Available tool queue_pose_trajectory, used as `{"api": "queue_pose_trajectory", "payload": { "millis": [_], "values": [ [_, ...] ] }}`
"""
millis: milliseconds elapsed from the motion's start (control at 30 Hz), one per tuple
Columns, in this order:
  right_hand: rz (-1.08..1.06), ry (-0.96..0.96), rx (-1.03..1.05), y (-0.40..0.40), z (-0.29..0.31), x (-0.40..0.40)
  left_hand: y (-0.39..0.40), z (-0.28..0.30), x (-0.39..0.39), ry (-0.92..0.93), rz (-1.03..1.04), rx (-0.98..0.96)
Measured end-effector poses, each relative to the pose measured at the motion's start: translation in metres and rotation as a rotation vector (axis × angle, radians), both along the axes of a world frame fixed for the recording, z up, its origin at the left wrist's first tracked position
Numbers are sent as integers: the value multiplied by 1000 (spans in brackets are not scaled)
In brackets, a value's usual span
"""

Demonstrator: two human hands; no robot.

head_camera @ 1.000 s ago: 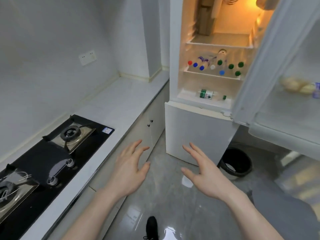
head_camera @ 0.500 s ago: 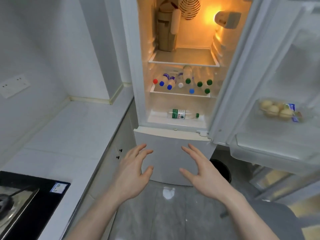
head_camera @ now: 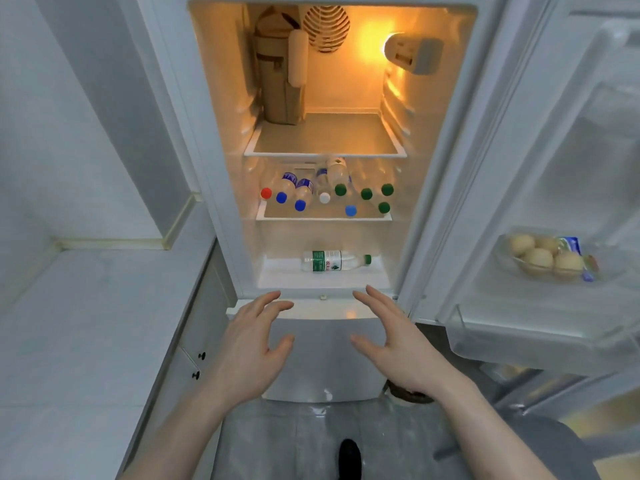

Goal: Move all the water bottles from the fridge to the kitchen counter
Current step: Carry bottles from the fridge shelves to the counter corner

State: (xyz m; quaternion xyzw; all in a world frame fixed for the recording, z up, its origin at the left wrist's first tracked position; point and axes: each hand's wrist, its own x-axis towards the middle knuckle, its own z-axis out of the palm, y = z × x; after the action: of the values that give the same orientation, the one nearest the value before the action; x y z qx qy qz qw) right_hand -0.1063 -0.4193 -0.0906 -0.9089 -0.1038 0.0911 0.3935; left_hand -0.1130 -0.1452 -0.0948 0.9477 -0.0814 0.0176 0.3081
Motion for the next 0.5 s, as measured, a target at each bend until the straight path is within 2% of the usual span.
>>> {"api": "queue_pose_trajectory", "payload": {
  "millis": [267,500],
  "values": [
    [29,40,6,-16,-18,118,-13,-2,108,-7,33,42],
    [46,117,-110,-22,-41,208,-28,9,184,-40,56,78]
  ]
}}
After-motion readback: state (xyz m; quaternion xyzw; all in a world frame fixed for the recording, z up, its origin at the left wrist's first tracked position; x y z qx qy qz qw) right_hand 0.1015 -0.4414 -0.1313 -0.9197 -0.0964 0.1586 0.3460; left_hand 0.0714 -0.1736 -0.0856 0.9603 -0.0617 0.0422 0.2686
